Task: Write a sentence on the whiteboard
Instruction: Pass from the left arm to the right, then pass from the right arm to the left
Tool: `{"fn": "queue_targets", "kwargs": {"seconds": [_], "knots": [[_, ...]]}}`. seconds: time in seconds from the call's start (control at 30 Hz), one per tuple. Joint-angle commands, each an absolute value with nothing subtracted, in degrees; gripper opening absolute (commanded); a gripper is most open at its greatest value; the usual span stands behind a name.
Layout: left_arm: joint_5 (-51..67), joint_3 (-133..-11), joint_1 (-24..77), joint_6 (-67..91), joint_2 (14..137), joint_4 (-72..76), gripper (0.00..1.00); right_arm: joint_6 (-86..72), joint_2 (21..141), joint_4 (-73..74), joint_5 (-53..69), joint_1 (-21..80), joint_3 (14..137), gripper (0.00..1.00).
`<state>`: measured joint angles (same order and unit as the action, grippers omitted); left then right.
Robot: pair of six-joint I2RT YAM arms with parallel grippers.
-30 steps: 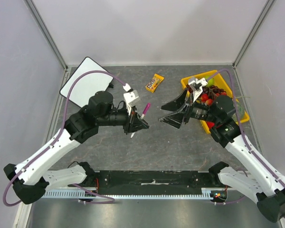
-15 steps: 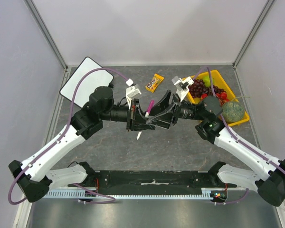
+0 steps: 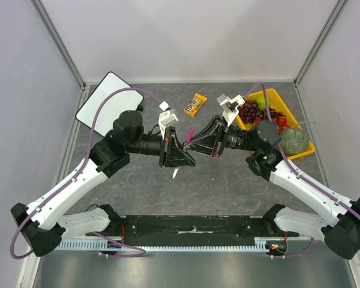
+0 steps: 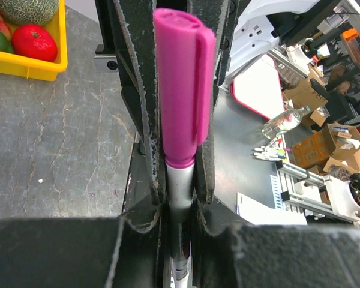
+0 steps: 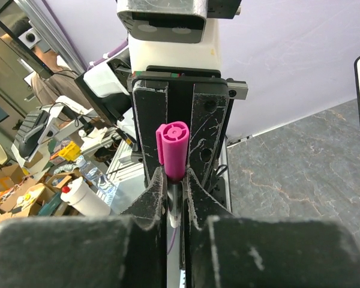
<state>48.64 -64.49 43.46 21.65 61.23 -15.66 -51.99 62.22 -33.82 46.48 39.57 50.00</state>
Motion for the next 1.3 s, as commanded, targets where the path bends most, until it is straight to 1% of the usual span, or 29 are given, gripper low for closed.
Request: {"fn": "queue_targets", "kwargs": {"seconds": [0.0, 0.1, 0.13, 0.17, 0.2, 0.23, 0.27, 0.33, 0.37, 0.47, 0.53, 0.63, 0.7, 0.8, 0.87, 0.9, 0.93, 0.97, 1.0, 1.03, 1.07, 1.1, 1.17, 1.2, 1.23, 1.27], "knots": [[49.0, -63.6, 43.2, 23.2, 60.3, -14.2, 0.02, -52.6, 62.1, -37.1, 47.5, 39.8, 52.2, 0.0], [48.6, -63.5, 43.1, 22.9, 59.9, -14.4, 0.03, -52.2, 62.0, -36.4, 47.3, 39.9, 51.9, 0.0], [48.4, -63.5, 42.8, 22.7, 59.5, -15.0, 0.07, -51.3, 61.6, -35.3, 46.7, 39.9, 52.1, 0.0], [47.9, -63.5, 42.7, 22.2, 59.1, -15.7, 0.14, -50.3, 61.3, -33.9, 46.0, 39.8, 52.4, 0.0], [46.9, -63.3, 42.5, 22.1, 58.5, -16.6, 0.24, -49.0, 61.0, -31.7, 45.3, 40.0, 52.7, 0.0], [45.5, -62.9, 42.5, 21.9, 57.7, -17.3, 0.36, -47.7, 60.6, -29.6, 44.4, 40.0, 53.0, 0.0], [44.2, -62.3, 42.4, 21.7, 56.6, -18.1, 0.45, -46.6, 60.1, -27.3, 43.6, 39.9, 53.3, 0.0], [40.6, -61.3, 42.4, 21.4, 54.2, -19.8, 0.6, -44.9, 59.5, -24.9, 41.4, 39.9, 53.6, 0.0], [38.8, -60.3, 42.2, 21.4, 52.8, -20.4, 0.65, -44.2, 59.1, -23.0, 40.6, 39.9, 53.8, 0.0], [35.1, -57.8, 42.2, 22.0, 49.2, -21.2, 0.73, -43.2, 58.3, -20.7, 37.8, 39.9, 53.8, 0.0], [34.4, -56.0, 42.1, 22.5, 47.9, -20.7, 0.73, -43.0, 57.9, -19.7, 36.6, 39.9, 53.6, 0.0], [34.3, -53.3, 42.1, 23.7, 47.4, -18.2, 0.72, -43.3, 58.0, -19.6, 36.0, 39.8, 53.4, 0.0], [34.3, -51.9, 42.1, 23.9, 47.9, -16.9, 0.67, -43.5, 58.3, -19.6, 36.0, 39.9, 53.4, 0.0], [33.8, -50.7, 42.1, 23.4, 48.5, -15.0, 0.63, -43.6, 58.3, -19.2, 35.2, 39.9, 53.6, 0.0], [33.2, -50.4, 42.0, 23.1, 49.0, -14.5, 0.49, -43.6, 58.1, -18.7, 34.2, 39.9, 53.5, 0.0], [33.0, -50.3, 42.0, 22.9, 49.0, -14.3, 0.4, -43.5, 58.1, -18.4, 33.8, 39.9, 53.6, 0.0], [32.5, -50.3, 42.0, 22.8, 49.0, -14.4, 0.24, -43.4, 58.1, -18.3, 33.8, 39.9, 53.6, 0.0], [32.0, -50.5, 42.0, 22.7, 48.9, -14.4, 0.16, -43.5, 58.0, -18.2, 33.8, 39.9, 53.7, 0.0], [31.4, -50.7, 41.9, 22.6, 48.6, -14.5, 0.05, -43.5, 58.1, -18.1, 33.8, 39.9, 53.7, 0.0], [31.0, -50.9, 41.9, 22.6, 48.4, -14.6, 0.02, -43.3, 58.3, -17.9, 34.1, 39.9, 53.9, 0.0], [30.7, -51.1, 41.7, 22.6, 48.1, -14.7, 0.02, -42.7, 58.4, -17.1, 34.4, 39.9, 54.2, 0.04], [30.6, -51.6, 41.6, 22.6, 48.1, -14.8, 0.02, -42.3, 58.5, -16.0, 34.4, 39.9, 54.4, 0.13], [31.1, -52.6, 41.2, 22.2, 48.3, -15.6, 0.02, -40.3, 58.5, -14.2, 35.5, 39.8, 54.9, 0.4], [31.6, -53.4, 41.1, 22.1, 48.6, -16.3, 0.02, -39.5, 58.3, -13.5, 36.1, 39.8, 55.4, 0.56], [32.5, -54.2, 41.0, 21.5, 49.1, -17.2, 0.02, -38.9, 58.1, -13.0, 37.1, 39.8, 55.5, 0.67], [33.5, -55.3, 40.9, 21.1, 49.7, -18.0, 0.02, -38.5, 57.8, -12.9, 38.1, 39.7, 55.6, 0.81]]}}
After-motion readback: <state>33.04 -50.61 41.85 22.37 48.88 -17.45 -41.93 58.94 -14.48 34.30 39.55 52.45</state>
